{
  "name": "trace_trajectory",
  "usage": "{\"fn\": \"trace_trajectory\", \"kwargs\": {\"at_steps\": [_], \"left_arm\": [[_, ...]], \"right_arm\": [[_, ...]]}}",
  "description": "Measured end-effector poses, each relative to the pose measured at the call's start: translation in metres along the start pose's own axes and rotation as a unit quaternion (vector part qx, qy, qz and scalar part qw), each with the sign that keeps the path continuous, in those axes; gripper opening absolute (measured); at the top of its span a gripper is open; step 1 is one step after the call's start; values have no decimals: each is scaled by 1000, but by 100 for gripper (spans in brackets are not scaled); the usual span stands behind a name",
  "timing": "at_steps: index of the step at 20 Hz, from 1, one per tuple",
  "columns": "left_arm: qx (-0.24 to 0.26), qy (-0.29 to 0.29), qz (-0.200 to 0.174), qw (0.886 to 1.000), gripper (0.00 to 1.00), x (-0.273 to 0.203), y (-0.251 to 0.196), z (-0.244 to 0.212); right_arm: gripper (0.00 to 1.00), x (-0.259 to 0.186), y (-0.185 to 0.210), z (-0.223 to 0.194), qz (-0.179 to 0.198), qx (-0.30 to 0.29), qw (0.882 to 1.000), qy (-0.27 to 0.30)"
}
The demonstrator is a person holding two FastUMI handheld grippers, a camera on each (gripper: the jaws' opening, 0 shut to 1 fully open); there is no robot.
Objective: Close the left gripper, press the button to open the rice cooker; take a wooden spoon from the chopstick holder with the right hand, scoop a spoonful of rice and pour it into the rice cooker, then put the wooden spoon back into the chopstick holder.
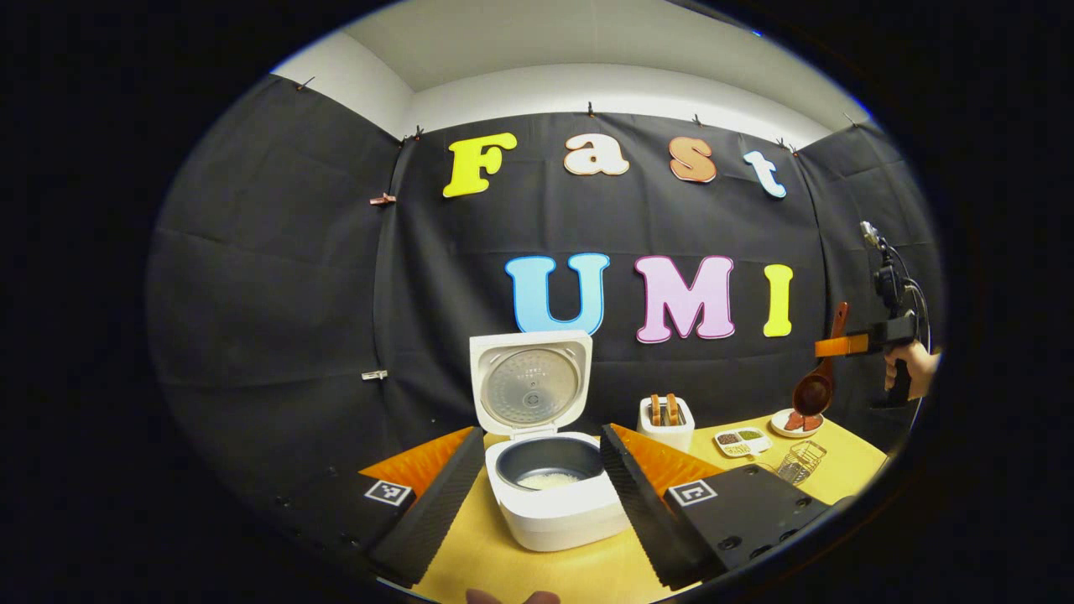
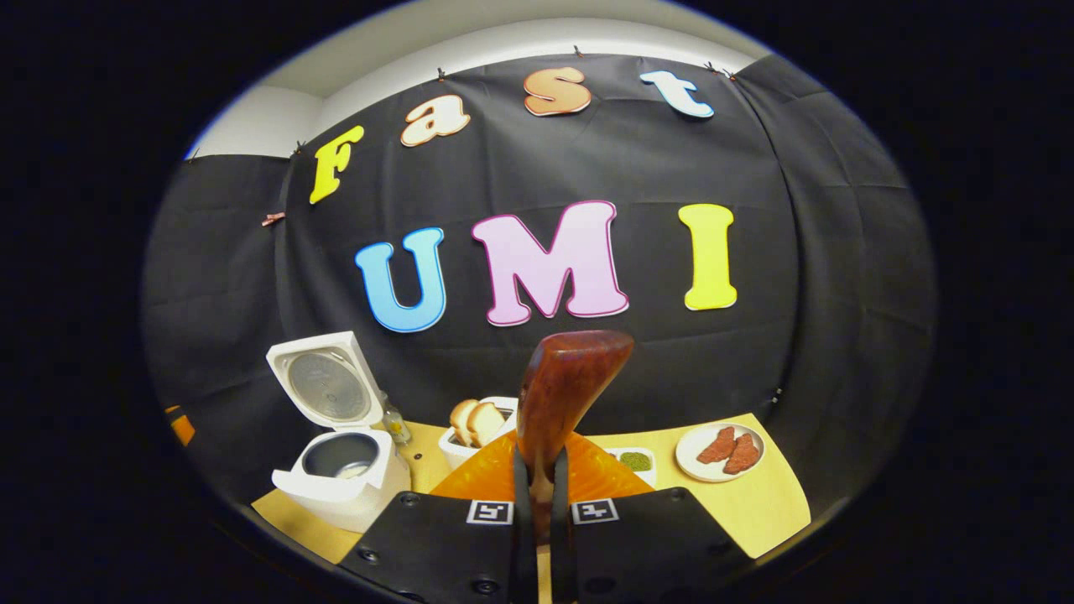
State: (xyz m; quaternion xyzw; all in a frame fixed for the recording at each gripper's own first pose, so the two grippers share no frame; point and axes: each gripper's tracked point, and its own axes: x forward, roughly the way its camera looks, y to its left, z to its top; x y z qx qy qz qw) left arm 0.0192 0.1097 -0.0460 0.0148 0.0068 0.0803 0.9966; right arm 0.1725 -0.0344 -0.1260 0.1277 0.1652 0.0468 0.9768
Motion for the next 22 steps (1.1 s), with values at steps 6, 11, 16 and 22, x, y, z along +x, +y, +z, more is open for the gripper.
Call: {"fn": "trace_trajectory", "kwargs": {"at_steps": [6,11,16,22], "left_arm": [[-10,11,10,1000,95,1,-23,1],[-4,18,33,999,95,-5,-36,5],[-21,23,59,998,95,-11,-40,5],[-9,27,70,997,95,-19,-34,10]], "right_arm": [[11,14,-63,-56,-29,-16,998,47],[11,33,-111,-112,-64,-6,994,88],[11,54,-134,-164,-79,48,986,136],[13,56,-144,-201,-94,107,974,177]]}}
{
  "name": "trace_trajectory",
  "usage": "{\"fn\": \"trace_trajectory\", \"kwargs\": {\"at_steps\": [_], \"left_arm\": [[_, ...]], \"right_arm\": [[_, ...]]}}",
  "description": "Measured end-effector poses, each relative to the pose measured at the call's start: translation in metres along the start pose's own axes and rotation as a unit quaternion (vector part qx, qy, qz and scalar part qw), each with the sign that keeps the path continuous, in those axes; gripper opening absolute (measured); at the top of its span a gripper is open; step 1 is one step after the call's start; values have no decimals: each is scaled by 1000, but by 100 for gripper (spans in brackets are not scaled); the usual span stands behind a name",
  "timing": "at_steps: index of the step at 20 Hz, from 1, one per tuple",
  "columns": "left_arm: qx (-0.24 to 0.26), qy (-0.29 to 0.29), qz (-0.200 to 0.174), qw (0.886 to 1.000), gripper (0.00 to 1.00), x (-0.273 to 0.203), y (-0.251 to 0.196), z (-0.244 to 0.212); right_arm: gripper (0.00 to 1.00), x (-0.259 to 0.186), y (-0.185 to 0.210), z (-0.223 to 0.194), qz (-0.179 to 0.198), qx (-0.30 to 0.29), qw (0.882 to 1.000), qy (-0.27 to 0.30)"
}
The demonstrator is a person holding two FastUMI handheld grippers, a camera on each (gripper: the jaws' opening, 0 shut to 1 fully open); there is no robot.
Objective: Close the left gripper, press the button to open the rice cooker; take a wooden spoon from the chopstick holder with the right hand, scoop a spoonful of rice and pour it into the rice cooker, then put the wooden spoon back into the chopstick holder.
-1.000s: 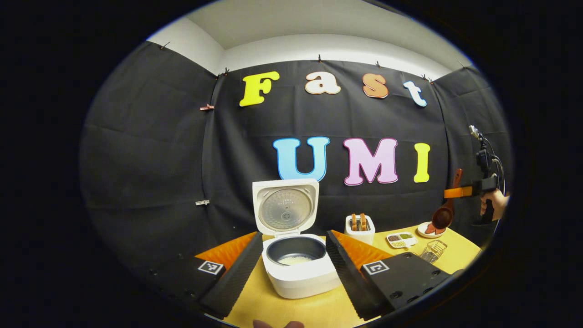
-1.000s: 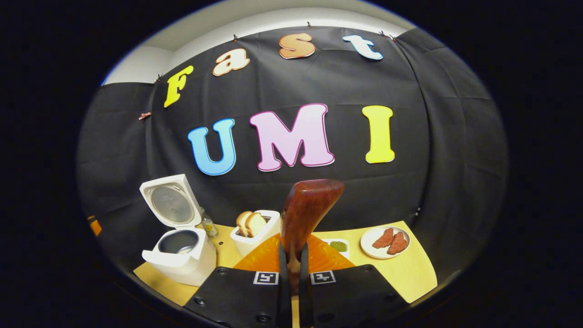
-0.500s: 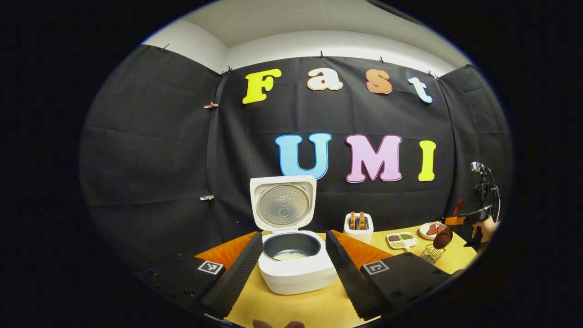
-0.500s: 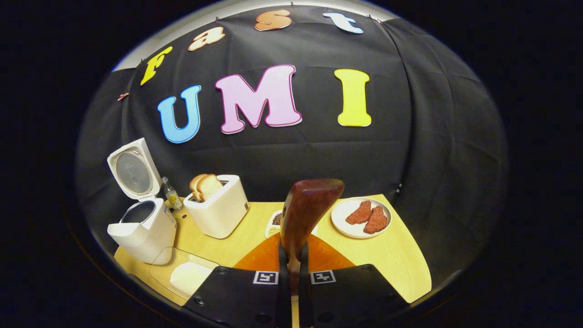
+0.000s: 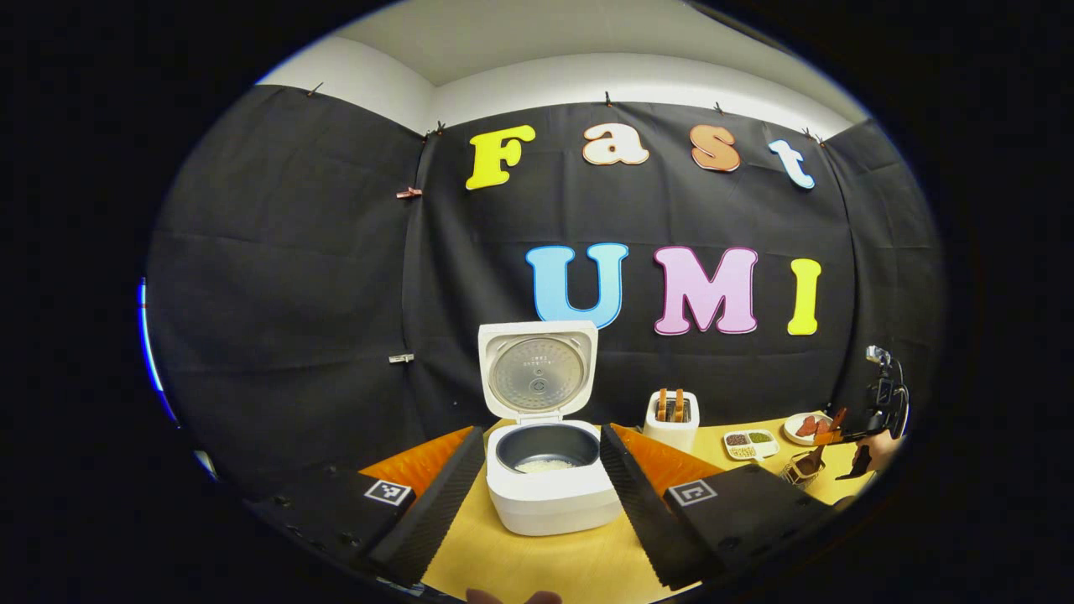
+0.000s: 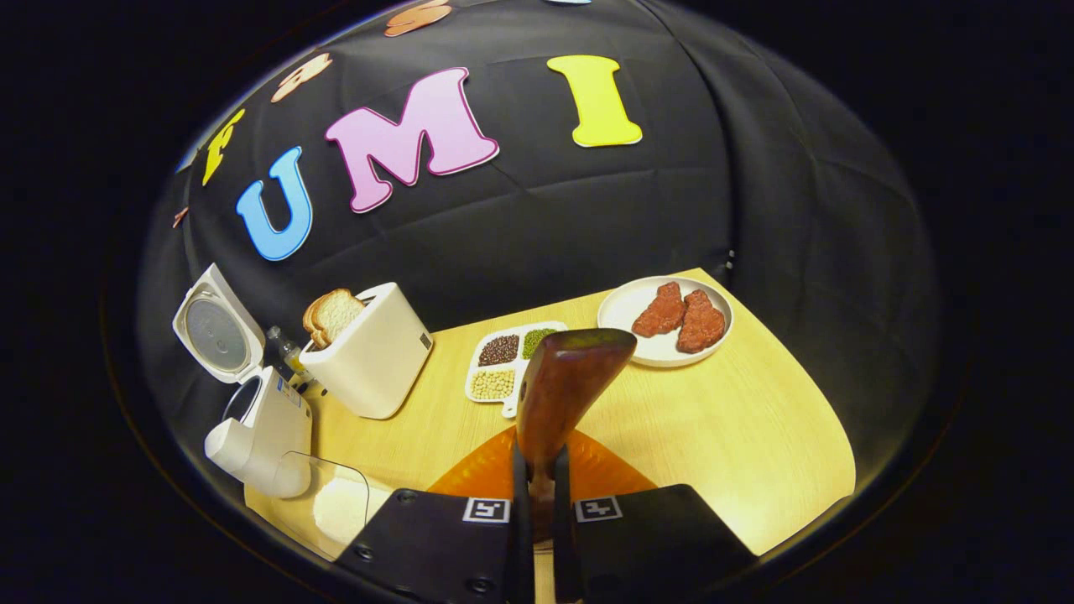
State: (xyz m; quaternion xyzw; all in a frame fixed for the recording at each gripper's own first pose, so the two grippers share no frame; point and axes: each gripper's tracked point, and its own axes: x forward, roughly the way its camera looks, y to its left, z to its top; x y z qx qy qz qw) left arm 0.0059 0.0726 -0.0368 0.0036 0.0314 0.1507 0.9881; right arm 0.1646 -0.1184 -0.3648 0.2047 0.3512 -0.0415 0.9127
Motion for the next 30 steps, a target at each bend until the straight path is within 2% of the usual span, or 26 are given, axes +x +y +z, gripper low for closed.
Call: {"fn": "trace_trajectory", "kwargs": {"at_steps": [4,5,6,7,9,12,14,19,24,30], "left_arm": [[-6,-8,-2,1000,95,0,4,7],[-7,-10,-4,1000,95,1,5,9],[-8,-10,-6,1000,95,2,6,8],[-10,-9,-10,1000,95,3,7,9],[-18,-13,-18,1000,95,4,8,12],[-25,-20,-30,999,95,8,9,15],[-29,-21,-38,999,95,12,10,16],[-45,-33,-54,997,95,22,15,29],[-43,-43,-71,996,95,26,19,37],[-37,-48,-80,995,95,35,23,46]], "right_arm": [[21,-5,-15,1,-20,21,1000,2],[26,-8,-20,4,-30,26,999,0],[39,-13,-27,6,-42,30,999,0],[41,-18,-32,7,-51,34,998,-2],[56,-33,-35,11,-60,37,997,-8],[89,-61,-33,17,-61,33,997,-25],[97,-82,-32,22,-64,33,997,-37],[99,-137,-20,33,-71,15,995,-74],[98,-185,9,48,-59,-12,992,-115],[98,-216,76,65,-17,-63,987,-149]]}}
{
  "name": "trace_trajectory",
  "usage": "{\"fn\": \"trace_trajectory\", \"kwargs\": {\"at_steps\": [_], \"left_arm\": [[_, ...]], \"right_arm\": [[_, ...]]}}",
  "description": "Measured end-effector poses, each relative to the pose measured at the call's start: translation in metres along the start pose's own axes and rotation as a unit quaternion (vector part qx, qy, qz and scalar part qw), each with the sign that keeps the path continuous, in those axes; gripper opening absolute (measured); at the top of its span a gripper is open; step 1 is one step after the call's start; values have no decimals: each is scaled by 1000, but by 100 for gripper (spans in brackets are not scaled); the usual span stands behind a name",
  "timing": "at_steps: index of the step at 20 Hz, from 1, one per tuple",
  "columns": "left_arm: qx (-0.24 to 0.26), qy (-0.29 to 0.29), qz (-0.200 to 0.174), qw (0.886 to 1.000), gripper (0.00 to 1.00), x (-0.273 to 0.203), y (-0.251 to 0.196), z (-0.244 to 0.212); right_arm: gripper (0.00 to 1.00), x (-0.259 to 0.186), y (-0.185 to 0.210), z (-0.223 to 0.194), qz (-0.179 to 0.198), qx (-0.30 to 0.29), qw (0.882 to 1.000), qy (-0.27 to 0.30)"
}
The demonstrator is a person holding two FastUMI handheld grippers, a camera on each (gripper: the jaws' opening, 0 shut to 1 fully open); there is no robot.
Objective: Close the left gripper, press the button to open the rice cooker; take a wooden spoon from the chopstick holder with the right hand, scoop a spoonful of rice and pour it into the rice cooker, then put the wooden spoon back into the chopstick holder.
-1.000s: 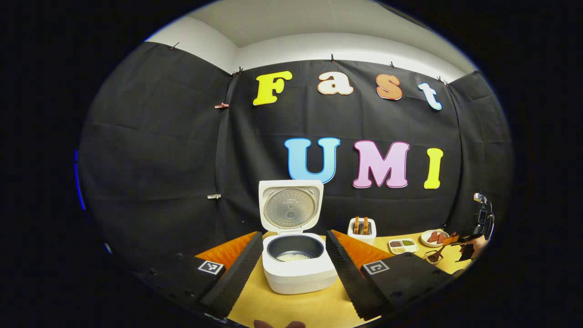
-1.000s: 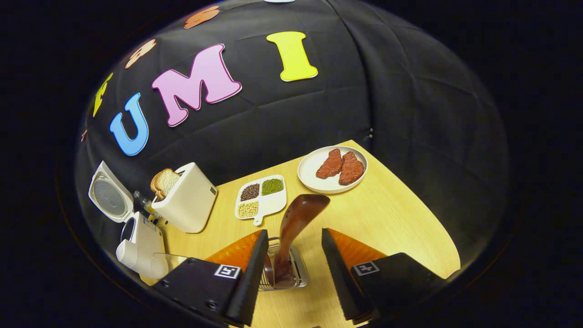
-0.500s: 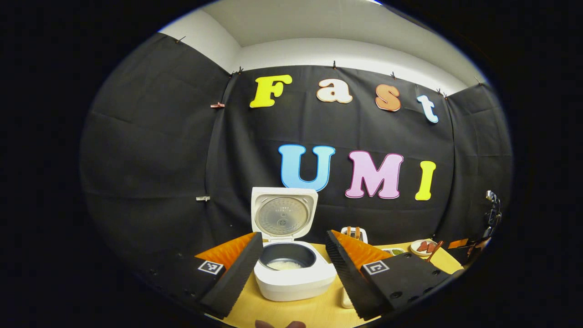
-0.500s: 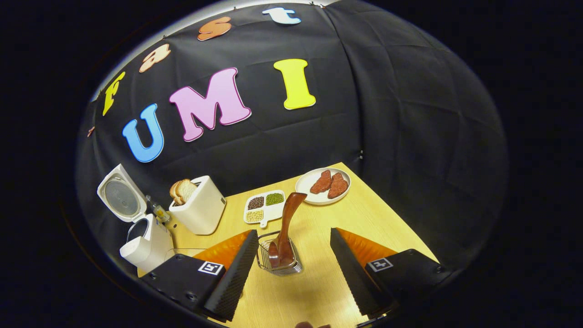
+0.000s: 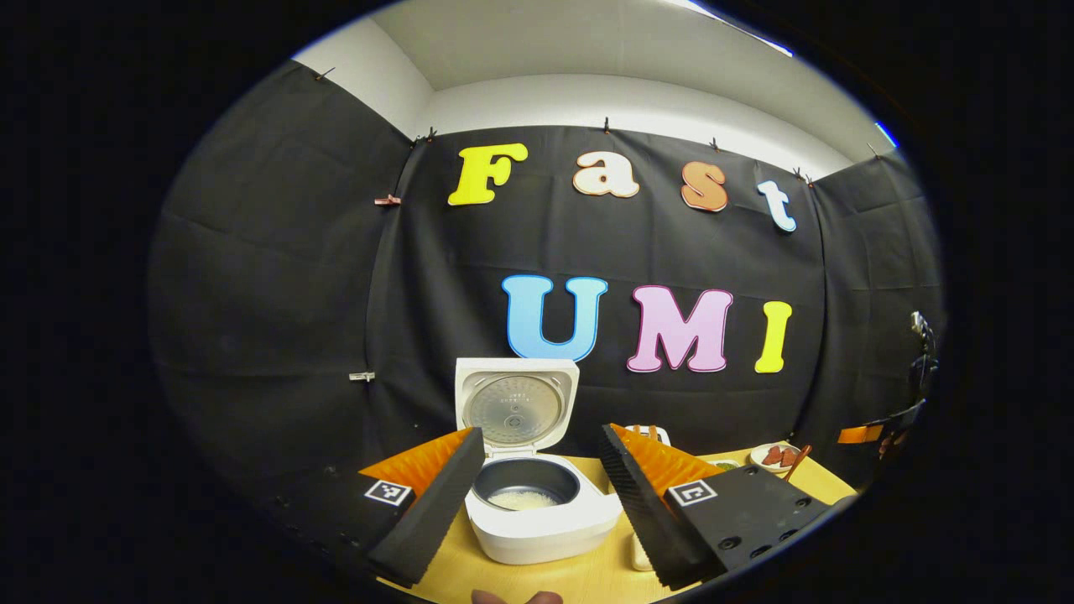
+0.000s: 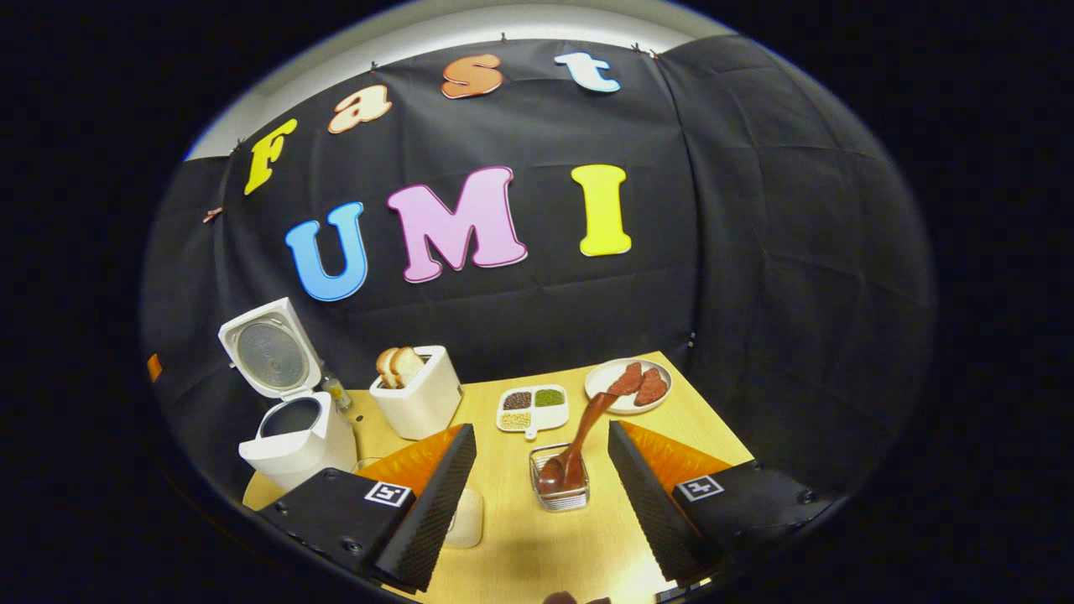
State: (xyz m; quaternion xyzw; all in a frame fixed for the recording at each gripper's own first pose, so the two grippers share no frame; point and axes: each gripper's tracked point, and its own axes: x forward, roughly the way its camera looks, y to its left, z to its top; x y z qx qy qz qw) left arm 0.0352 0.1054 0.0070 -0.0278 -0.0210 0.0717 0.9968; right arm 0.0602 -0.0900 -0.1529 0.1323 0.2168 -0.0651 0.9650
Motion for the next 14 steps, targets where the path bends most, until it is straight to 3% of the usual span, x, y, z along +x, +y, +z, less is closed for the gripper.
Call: {"fn": "trace_trajectory", "kwargs": {"at_steps": [8,14], "left_arm": [[-13,-52,-15,998,95,42,9,56],[-9,-103,-2,995,95,110,29,117]], "right_arm": [[99,-22,70,37,50,-41,997,-40],[98,-33,83,37,52,-77,994,-48]]}}
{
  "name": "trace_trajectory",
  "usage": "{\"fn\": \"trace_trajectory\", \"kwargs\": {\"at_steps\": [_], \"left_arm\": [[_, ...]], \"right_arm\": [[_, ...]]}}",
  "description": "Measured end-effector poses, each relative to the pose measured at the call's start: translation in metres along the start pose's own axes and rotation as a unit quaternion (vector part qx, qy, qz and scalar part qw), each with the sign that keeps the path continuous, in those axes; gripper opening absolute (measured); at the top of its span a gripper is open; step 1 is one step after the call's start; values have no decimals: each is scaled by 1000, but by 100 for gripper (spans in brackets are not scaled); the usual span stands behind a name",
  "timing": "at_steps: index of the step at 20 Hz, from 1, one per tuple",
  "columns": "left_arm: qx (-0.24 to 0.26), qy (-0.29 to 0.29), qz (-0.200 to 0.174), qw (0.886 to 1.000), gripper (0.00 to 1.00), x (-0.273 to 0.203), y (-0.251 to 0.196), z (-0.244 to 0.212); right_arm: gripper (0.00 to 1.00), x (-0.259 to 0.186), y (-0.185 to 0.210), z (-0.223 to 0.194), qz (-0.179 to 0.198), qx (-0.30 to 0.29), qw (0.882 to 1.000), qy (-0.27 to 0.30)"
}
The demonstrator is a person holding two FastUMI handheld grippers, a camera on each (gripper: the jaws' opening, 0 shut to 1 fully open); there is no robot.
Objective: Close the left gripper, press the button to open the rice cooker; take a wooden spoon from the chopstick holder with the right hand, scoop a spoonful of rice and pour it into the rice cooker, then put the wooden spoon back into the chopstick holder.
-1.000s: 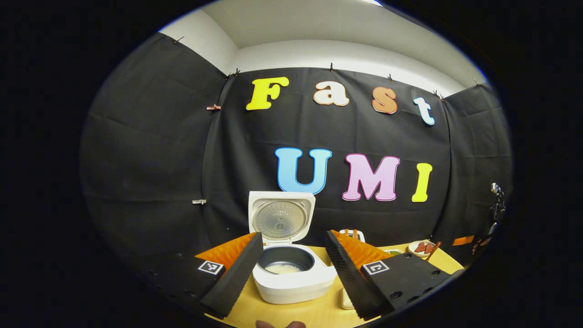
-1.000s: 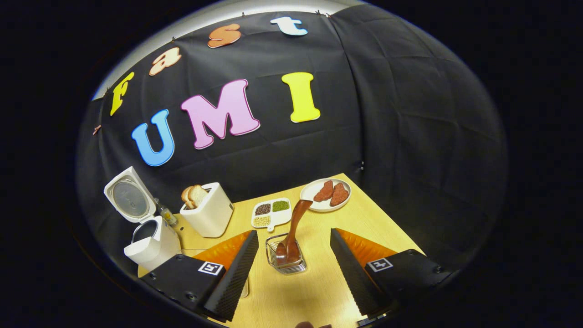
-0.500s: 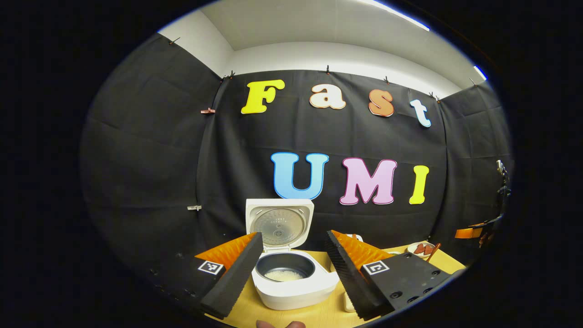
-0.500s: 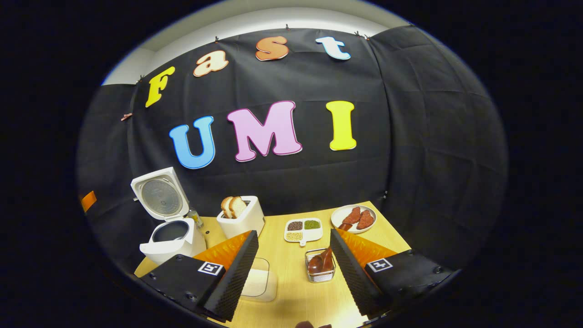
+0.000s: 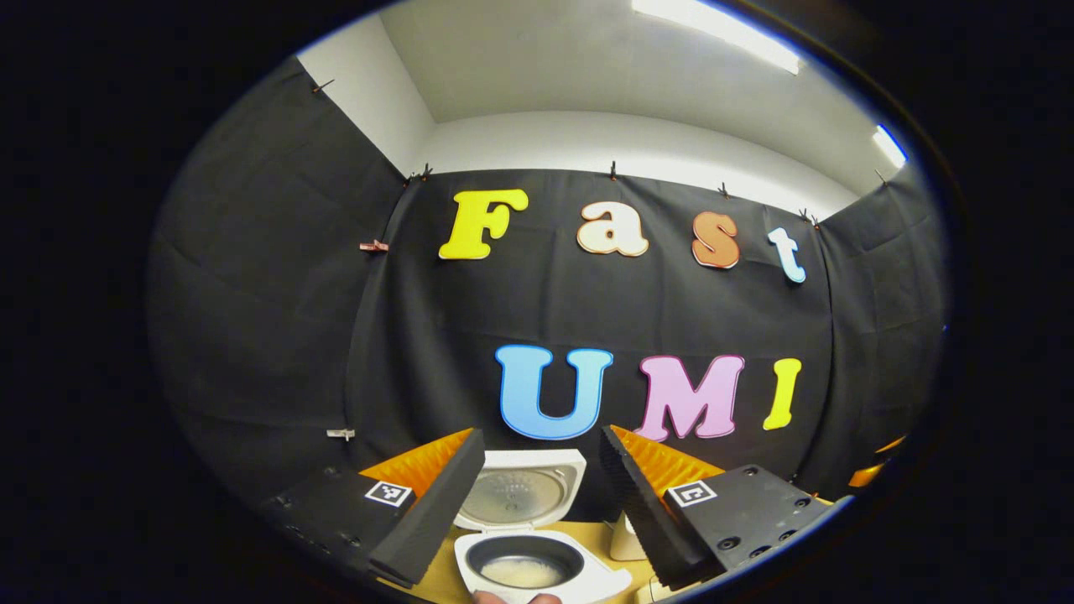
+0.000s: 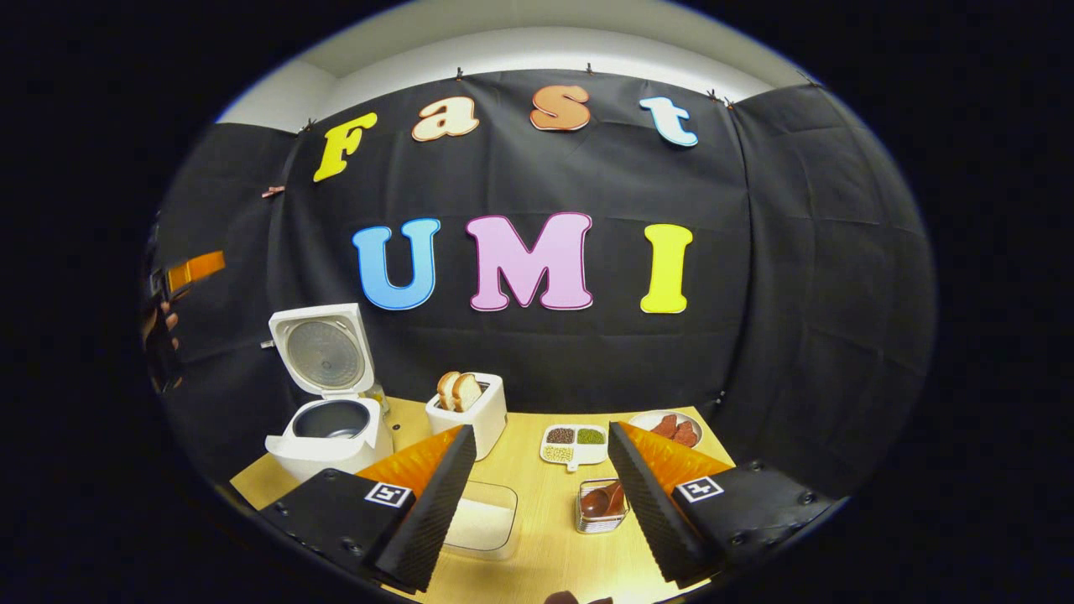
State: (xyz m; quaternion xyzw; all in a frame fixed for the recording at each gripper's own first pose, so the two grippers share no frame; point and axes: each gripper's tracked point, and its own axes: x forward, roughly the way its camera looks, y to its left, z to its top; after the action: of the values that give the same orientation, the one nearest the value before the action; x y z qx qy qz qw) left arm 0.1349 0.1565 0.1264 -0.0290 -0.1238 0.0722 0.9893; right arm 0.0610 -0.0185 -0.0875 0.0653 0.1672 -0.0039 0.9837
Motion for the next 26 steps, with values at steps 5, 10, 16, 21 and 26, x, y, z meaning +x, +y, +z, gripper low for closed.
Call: {"fn": "trace_trajectory", "kwargs": {"at_steps": [5,10,16,21,26], "left_arm": [[-41,3,30,999,95,83,25,6],[-18,16,33,999,95,166,38,-24],[9,95,37,995,95,237,48,-120],[12,173,32,984,94,256,43,-191],[36,194,41,979,99,241,38,-193]], "right_arm": [[98,-5,-9,2,-22,2,1000,0],[98,-12,-20,4,-55,6,998,-3],[98,-30,-28,-3,-97,7,995,-1],[98,-42,-17,-9,-105,5,994,7],[98,-45,-10,-7,-90,36,995,7]]}}
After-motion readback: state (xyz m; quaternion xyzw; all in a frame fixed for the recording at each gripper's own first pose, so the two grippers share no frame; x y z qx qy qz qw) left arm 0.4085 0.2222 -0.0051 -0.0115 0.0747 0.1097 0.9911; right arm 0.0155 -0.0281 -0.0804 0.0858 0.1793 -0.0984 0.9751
